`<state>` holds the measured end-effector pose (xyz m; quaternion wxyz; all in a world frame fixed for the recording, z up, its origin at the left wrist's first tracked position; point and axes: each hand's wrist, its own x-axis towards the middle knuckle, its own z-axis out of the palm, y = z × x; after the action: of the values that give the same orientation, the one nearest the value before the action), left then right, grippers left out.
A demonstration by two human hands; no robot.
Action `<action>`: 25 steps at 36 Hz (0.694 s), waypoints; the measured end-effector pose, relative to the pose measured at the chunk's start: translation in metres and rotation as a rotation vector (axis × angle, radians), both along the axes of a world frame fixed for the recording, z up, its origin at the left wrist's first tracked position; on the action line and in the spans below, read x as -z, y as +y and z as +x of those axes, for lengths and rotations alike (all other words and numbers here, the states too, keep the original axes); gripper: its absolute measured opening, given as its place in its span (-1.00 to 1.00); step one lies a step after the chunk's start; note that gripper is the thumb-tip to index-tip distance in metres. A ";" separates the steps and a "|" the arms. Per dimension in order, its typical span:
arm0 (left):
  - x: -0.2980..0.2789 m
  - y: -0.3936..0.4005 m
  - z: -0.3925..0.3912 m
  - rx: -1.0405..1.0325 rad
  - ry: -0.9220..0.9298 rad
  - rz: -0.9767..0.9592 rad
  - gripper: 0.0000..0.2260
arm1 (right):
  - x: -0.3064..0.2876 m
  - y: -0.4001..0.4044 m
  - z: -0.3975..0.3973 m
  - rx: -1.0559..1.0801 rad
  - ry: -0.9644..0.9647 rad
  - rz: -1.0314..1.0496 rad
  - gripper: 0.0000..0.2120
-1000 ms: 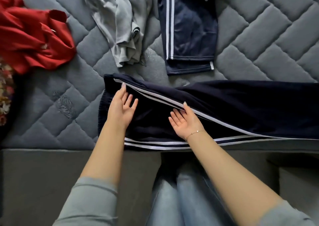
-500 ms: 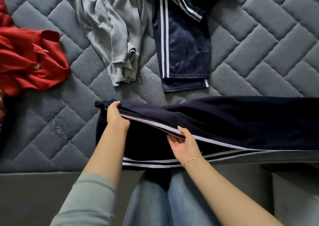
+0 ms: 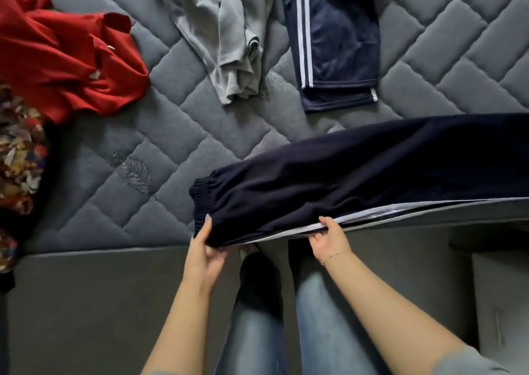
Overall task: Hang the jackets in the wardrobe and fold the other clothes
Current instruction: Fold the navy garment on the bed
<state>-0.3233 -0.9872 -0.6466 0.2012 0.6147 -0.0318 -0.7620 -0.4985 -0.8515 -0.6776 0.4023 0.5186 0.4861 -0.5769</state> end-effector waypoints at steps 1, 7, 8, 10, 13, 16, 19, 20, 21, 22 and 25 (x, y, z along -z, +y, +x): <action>0.002 -0.006 0.002 0.067 -0.048 -0.053 -0.77 | 0.003 0.000 0.004 -0.005 0.019 -0.006 -0.81; -0.010 -0.045 0.003 0.319 -0.033 -0.339 -0.91 | 0.008 -0.002 0.022 0.042 0.089 -0.097 -0.89; -0.012 -0.051 0.003 0.301 0.001 -0.394 -0.90 | 0.008 -0.002 0.024 0.036 0.100 -0.102 -0.90; -0.008 -0.062 0.002 0.227 -0.044 -0.443 -0.90 | 0.008 -0.004 0.029 0.012 0.125 -0.109 -0.89; 0.008 -0.063 0.006 0.158 -0.227 -0.386 -0.79 | 0.008 -0.007 0.036 0.012 0.122 -0.118 -0.89; 0.020 -0.053 0.014 0.196 -0.312 -0.328 -0.64 | 0.009 -0.006 0.039 0.021 0.107 -0.095 -0.93; 0.026 -0.036 0.020 0.261 -0.396 -0.297 -0.56 | 0.010 -0.003 0.037 0.043 0.122 -0.093 -0.94; 0.027 -0.029 0.020 0.271 -0.422 -0.289 -0.63 | 0.011 -0.002 0.035 0.044 0.129 -0.096 -0.95; 0.026 -0.021 0.020 0.266 -0.438 -0.260 -0.71 | 0.012 -0.001 0.034 0.042 0.136 -0.098 -0.94; 0.025 -0.013 0.018 0.251 -0.437 -0.212 -0.72 | 0.012 0.000 0.032 0.044 0.145 -0.095 -0.92; 0.022 0.008 0.011 0.203 -0.312 -0.014 -0.50 | 0.016 0.003 0.026 0.066 0.170 -0.075 -0.86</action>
<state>-0.3128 -0.9794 -0.6686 0.1202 0.7177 -0.1300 -0.6735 -0.4722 -0.8489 -0.6934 0.3593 0.4683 0.4792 -0.6496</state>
